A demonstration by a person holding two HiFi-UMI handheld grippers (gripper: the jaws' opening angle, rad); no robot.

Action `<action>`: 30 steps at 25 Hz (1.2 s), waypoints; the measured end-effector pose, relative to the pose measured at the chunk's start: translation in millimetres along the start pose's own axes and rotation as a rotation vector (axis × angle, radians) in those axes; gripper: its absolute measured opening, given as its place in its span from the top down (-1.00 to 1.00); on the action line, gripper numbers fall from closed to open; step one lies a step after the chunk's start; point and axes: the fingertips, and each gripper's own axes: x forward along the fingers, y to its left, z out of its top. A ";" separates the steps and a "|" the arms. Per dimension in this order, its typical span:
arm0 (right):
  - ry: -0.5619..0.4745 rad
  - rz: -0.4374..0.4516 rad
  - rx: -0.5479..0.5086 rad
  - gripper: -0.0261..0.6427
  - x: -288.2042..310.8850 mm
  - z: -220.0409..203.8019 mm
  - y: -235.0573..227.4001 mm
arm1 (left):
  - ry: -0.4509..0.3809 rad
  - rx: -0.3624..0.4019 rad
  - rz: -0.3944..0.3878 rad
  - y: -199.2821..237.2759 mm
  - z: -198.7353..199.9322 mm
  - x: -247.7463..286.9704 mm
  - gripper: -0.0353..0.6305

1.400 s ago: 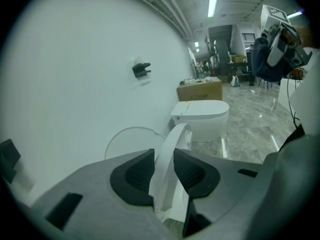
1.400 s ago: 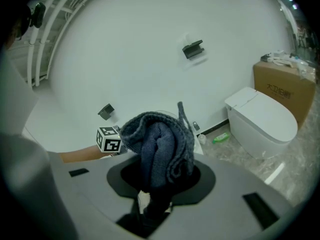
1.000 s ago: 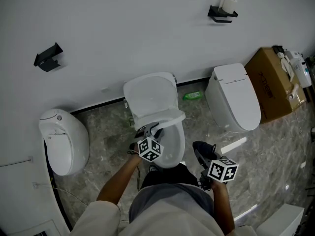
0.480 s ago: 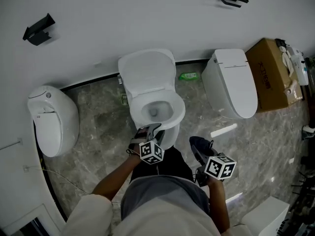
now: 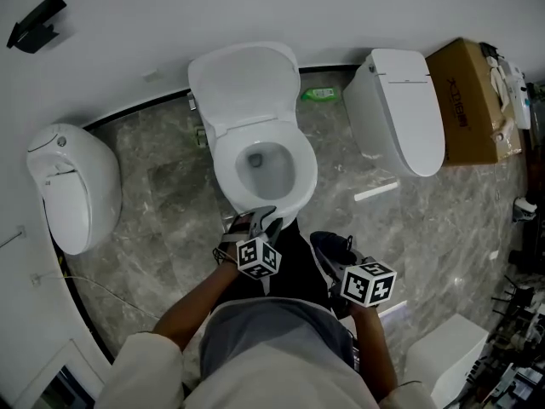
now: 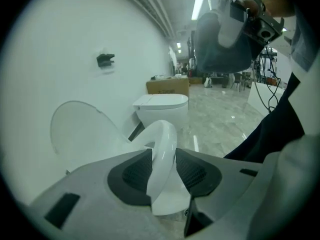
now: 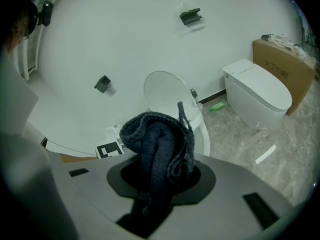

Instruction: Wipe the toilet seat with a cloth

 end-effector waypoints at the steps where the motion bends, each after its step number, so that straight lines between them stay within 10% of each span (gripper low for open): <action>1: 0.015 0.004 -0.010 0.61 3.0 -4.6 1.2 | -0.004 -0.001 -0.010 -3.2 -1.6 1.6 0.49; 13: 0.176 0.033 -0.081 0.61 50.7 -40.2 -12.0 | -0.001 0.021 -0.085 -55.7 -38.6 29.3 0.48; 30: 0.364 0.022 -0.077 0.61 126.2 -73.3 -77.3 | 0.160 -0.139 -0.198 -126.0 -125.2 106.4 0.55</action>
